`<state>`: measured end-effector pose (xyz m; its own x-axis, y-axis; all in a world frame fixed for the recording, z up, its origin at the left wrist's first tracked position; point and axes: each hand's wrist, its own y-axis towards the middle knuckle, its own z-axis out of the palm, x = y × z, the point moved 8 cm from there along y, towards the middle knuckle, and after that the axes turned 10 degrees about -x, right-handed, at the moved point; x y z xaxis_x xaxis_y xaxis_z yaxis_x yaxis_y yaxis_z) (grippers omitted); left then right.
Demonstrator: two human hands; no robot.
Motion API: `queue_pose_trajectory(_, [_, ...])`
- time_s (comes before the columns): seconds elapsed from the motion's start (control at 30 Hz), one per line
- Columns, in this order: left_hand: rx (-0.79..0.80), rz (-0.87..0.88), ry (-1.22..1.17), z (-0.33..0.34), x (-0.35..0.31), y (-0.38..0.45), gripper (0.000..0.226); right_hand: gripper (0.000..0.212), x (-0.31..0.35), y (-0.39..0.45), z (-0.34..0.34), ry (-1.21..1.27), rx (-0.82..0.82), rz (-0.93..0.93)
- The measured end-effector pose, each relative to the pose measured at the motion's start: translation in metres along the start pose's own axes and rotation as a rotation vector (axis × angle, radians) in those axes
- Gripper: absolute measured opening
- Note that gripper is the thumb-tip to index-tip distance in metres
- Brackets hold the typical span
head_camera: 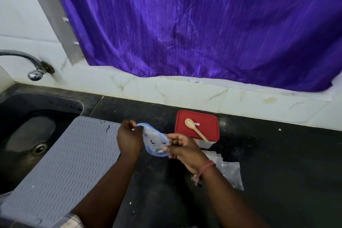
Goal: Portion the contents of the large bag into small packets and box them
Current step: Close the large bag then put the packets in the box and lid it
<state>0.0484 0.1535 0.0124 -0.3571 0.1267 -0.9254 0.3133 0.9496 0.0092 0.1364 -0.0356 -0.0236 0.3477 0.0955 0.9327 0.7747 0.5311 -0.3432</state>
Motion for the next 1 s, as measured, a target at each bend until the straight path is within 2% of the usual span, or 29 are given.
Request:
queue_pose_trajectory(0.07, [-0.014,-0.068,-0.002,0.001,0.005,-0.005,0.012,0.055,0.001,-0.005,0.010,-0.025,0.079,-0.023])
queue_pose_trajectory(0.13, [0.027,-0.213,0.053,0.006,0.012,-0.010,0.031,0.051,0.001,-0.002,0.012,-0.109,0.048,-0.084])
queue_pose_trajectory(0.17, [0.067,-0.301,0.044,0.011,0.017,-0.010,0.036,0.046,0.001,0.002,0.010,-0.146,-0.003,-0.113])
queue_pose_trajectory(0.23, [0.185,-0.541,-0.093,0.024,0.021,-0.022,0.029,0.029,0.003,0.009,0.000,-0.245,-0.169,-0.188])
queue_pose_trajectory(0.3, [0.377,-0.696,-0.168,0.037,0.018,-0.038,0.024,0.028,0.005,0.014,-0.017,-0.364,-0.369,-0.238])
queue_pose_trajectory(0.33, [0.466,-0.709,-0.195,0.041,0.017,-0.043,0.018,0.031,0.007,0.015,-0.025,-0.426,-0.467,-0.256])
queue_pose_trajectory(0.4, [0.635,-0.702,-0.284,0.045,0.009,-0.053,0.025,0.032,0.014,0.012,-0.040,-0.519,-0.640,-0.318])
queue_pose_trajectory(0.47, [0.784,-0.638,-0.280,0.046,-0.001,-0.058,0.030,0.030,0.020,0.006,-0.045,-0.552,-0.731,-0.387])
queue_pose_trajectory(0.5, [0.800,-0.602,-0.271,0.049,-0.004,-0.056,0.029,0.028,0.023,0.003,-0.044,-0.573,-0.744,-0.416])
queue_pose_trajectory(0.53, [0.760,-0.573,-0.271,0.049,-0.003,-0.053,0.028,0.029,0.026,-0.002,-0.040,-0.595,-0.742,-0.450])
queue_pose_trajectory(0.63, [0.449,-0.542,-0.278,0.037,0.011,-0.034,0.021,0.037,0.031,-0.015,-0.032,-0.501,-0.731,-0.548])
queue_pose_trajectory(0.73, [0.190,-0.357,-0.024,0.015,0.030,-0.020,0.006,0.044,0.028,-0.022,-0.025,-0.397,-0.724,-0.552])
queue_pose_trajectory(0.8, [0.073,-0.255,0.124,0.005,0.038,-0.013,0.010,0.041,0.025,-0.023,-0.017,-0.375,-0.668,-0.534])
queue_pose_trajectory(0.87, [0.012,-0.237,0.133,0.002,0.038,-0.010,0.011,0.033,0.023,-0.024,-0.007,-0.428,-0.580,-0.533])
queue_pose_trajectory(0.93, [0.042,-0.325,-0.052,0.010,0.037,-0.013,0.009,0.025,0.020,-0.022,-0.005,-0.489,-0.535,-0.527])
queue_pose_trajectory(1.0, [0.094,-0.603,-0.425,0.023,0.038,-0.022,0.010,0.023,0.020,-0.018,-0.008,-0.522,-0.530,-0.557])
